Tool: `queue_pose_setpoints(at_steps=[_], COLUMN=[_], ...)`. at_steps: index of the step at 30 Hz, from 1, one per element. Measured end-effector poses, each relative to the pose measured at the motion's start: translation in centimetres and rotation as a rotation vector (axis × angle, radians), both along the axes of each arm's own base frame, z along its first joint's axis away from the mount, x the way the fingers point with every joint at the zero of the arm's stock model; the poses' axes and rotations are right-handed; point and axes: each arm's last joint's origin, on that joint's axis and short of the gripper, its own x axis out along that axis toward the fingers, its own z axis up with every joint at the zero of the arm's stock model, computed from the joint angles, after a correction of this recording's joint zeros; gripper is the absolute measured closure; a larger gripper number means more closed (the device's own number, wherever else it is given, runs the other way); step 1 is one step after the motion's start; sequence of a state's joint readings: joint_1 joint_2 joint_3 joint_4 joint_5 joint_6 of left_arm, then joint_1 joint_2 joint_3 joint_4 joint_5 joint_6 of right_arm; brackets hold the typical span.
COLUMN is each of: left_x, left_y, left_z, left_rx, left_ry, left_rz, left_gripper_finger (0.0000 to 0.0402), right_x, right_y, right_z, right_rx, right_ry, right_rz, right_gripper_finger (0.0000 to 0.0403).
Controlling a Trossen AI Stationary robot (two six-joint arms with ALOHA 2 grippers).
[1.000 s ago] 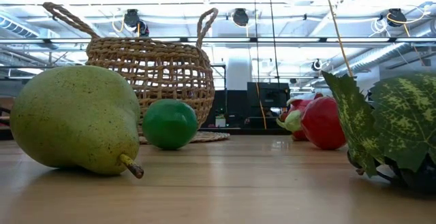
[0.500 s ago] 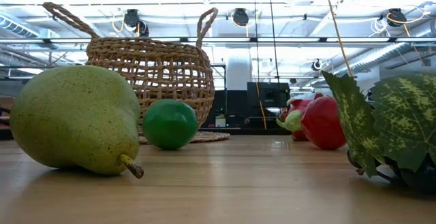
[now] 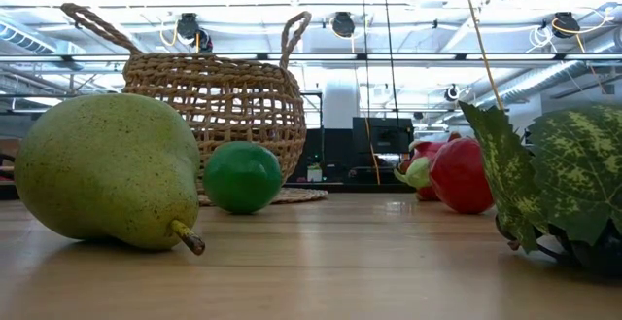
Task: Build produce basket
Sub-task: Put the apple into the basket
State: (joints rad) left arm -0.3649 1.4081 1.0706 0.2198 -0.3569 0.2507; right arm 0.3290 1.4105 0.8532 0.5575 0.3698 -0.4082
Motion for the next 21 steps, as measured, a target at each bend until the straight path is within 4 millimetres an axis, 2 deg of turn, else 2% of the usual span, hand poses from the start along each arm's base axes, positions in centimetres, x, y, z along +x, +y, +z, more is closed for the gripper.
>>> queue_pose_setpoints(at_steps=[3,11,21], left_x=[0.01,0.00,-0.02], left_y=[0.00,0.02,0.04], left_z=[0.21,0.20,0.00], left_rx=[-0.052,-0.056,-0.098], left_ry=[-0.020,-0.018,0.001], left_rz=[0.005,0.012,0.022], left_gripper_finger=[0.0075,0.0182,0.0265], right_x=[0.00,0.00,0.00], right_y=[0.00,0.00,0.00], right_z=[0.00,0.03,0.03], right_rx=[-0.004,-0.003,-0.004], right_ry=[0.000,-0.003,-0.003], right_rz=[0.000,0.000,0.000], right_gripper_finger=[0.0056,0.0056,0.0056])
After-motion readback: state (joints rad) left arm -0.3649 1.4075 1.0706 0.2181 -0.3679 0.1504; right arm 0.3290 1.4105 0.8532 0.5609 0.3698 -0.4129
